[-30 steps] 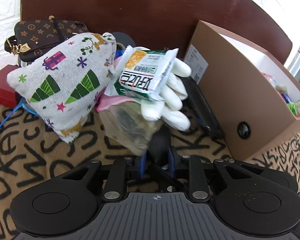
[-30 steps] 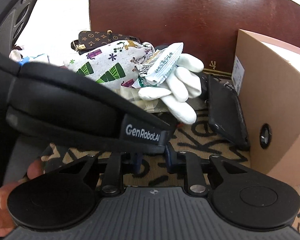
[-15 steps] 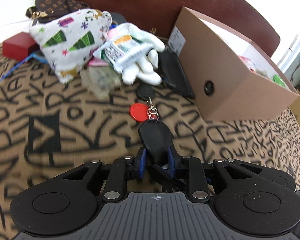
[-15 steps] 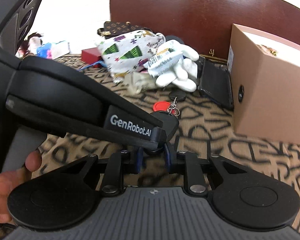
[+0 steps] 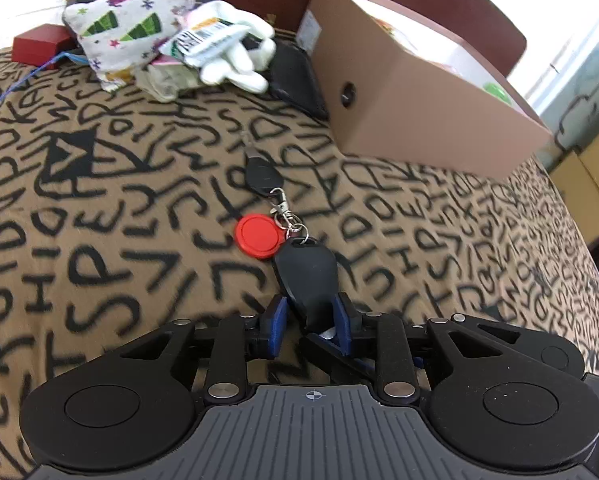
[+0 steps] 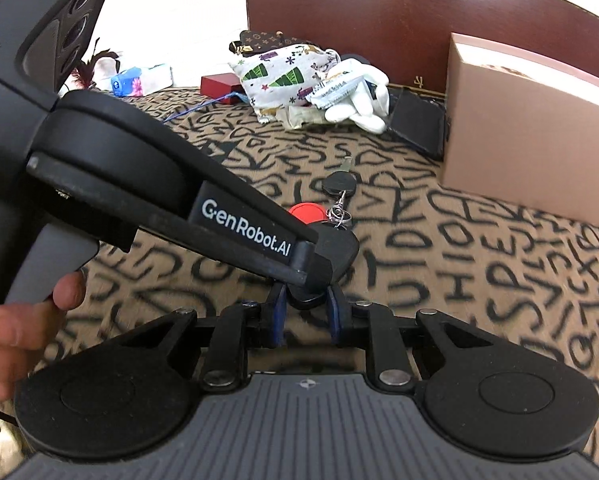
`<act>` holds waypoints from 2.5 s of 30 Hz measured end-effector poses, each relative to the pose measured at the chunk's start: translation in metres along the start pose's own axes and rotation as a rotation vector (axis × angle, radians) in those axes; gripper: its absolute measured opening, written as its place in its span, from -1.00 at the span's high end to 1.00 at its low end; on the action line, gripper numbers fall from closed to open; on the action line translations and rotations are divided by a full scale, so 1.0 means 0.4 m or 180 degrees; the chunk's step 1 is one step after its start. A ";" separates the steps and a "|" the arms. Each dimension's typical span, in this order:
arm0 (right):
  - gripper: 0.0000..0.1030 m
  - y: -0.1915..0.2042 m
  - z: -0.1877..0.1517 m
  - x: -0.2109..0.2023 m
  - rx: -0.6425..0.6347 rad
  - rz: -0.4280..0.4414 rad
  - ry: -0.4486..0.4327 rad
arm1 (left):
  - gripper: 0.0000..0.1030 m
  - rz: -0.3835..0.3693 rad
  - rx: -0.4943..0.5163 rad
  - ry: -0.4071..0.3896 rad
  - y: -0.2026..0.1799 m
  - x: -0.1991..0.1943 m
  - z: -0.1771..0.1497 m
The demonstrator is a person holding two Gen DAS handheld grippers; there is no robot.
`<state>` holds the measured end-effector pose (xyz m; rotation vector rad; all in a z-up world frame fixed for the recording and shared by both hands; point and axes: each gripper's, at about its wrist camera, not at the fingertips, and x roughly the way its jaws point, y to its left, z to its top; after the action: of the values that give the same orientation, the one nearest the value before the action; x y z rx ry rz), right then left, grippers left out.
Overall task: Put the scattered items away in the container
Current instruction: 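Close the left tool on the black key fob, then lift the key with the left tool and carry it toward the box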
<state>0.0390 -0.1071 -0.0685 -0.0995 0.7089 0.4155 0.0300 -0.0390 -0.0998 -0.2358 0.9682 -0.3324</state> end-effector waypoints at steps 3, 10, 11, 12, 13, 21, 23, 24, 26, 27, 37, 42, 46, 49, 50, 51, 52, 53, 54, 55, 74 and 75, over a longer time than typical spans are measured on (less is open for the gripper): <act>0.51 -0.001 -0.026 -0.032 -0.0006 0.0018 0.0000 | 0.03 0.0014 0.0059 0.0015 -0.020 -0.010 -0.021; 0.05 -0.011 -0.037 -0.051 0.0031 -0.0067 -0.0098 | -0.49 0.0254 -0.0037 -0.0125 -0.014 -0.009 0.014; 0.03 -0.011 -0.036 -0.046 0.0041 -0.0072 -0.0120 | -0.50 0.0308 -0.0041 -0.0152 -0.010 -0.004 0.026; 0.03 -0.014 -0.032 -0.045 0.0054 -0.0071 -0.0139 | -0.51 0.0342 -0.0040 -0.0160 -0.008 0.003 0.039; 0.03 -0.015 -0.029 -0.039 0.0068 -0.0061 -0.0143 | -0.51 0.0358 -0.0040 -0.0147 -0.006 0.012 0.053; 0.03 -0.011 -0.012 -0.006 0.0040 -0.0044 -0.0146 | -0.48 0.0428 0.0170 -0.0059 -0.019 0.084 0.118; 0.03 -0.012 -0.012 0.002 0.0036 -0.0057 -0.0130 | -0.39 0.0434 0.0212 -0.0031 -0.026 0.094 0.126; 0.03 -0.013 -0.012 0.004 0.0032 -0.0061 -0.0128 | -0.12 0.0461 0.0244 -0.0026 -0.029 0.097 0.127; 0.03 -0.014 -0.013 0.005 0.0021 -0.0061 -0.0130 | 0.70 0.0591 0.0302 -0.0025 -0.034 0.101 0.127; 0.03 -0.016 -0.013 0.005 0.0020 -0.0059 -0.0129 | 0.76 0.0564 0.0302 -0.0013 -0.032 0.101 0.126; 0.02 -0.015 -0.006 0.016 -0.0001 -0.0111 -0.0133 | 0.46 0.0394 0.0093 0.0021 0.001 0.094 0.122; 0.12 -0.011 0.002 0.030 0.0015 -0.0110 -0.0159 | 0.80 0.0430 0.0259 0.0027 -0.017 0.100 0.117; 0.11 -0.009 0.006 0.032 -0.0014 -0.0115 -0.0148 | 0.52 0.0405 0.0212 0.0022 -0.015 0.106 0.119; 0.13 -0.005 0.008 0.036 -0.0039 -0.0129 -0.0142 | 0.93 0.0374 0.0272 0.0037 -0.023 0.113 0.120; 0.14 -0.004 0.008 0.035 -0.0061 -0.0131 -0.0144 | 0.99 0.0362 0.0291 0.0054 -0.026 0.113 0.120; 0.14 -0.004 0.009 0.031 -0.0062 -0.0128 -0.0142 | 1.00 0.0305 0.0262 0.0077 -0.025 0.111 0.119; 0.14 -0.005 0.010 0.026 -0.0046 -0.0114 -0.0138 | 1.00 0.0250 0.0218 0.0088 -0.024 0.105 0.118; 0.14 -0.006 0.011 0.020 -0.0021 -0.0084 -0.0155 | 1.00 0.0208 0.0192 0.0081 -0.025 0.097 0.115; 0.14 -0.007 0.013 0.010 0.0000 -0.0060 -0.0185 | 1.00 0.0180 0.0174 0.0060 -0.027 0.088 0.112; 0.14 -0.008 0.015 0.000 0.0001 -0.0049 -0.0220 | 1.00 0.0169 0.0171 0.0030 -0.031 0.077 0.111; 0.14 -0.038 0.120 -0.135 -0.0105 -0.0032 -0.0935 | 1.00 -0.0171 0.0389 -0.0559 -0.152 -0.121 0.211; 0.14 -0.043 0.125 -0.137 -0.0094 -0.0023 -0.0954 | 1.00 -0.0177 0.0427 -0.0589 -0.163 -0.127 0.217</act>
<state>0.0391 -0.1298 0.0041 -0.0657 0.4074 0.4234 0.0649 -0.0760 0.0089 -0.1679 0.7549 -0.4176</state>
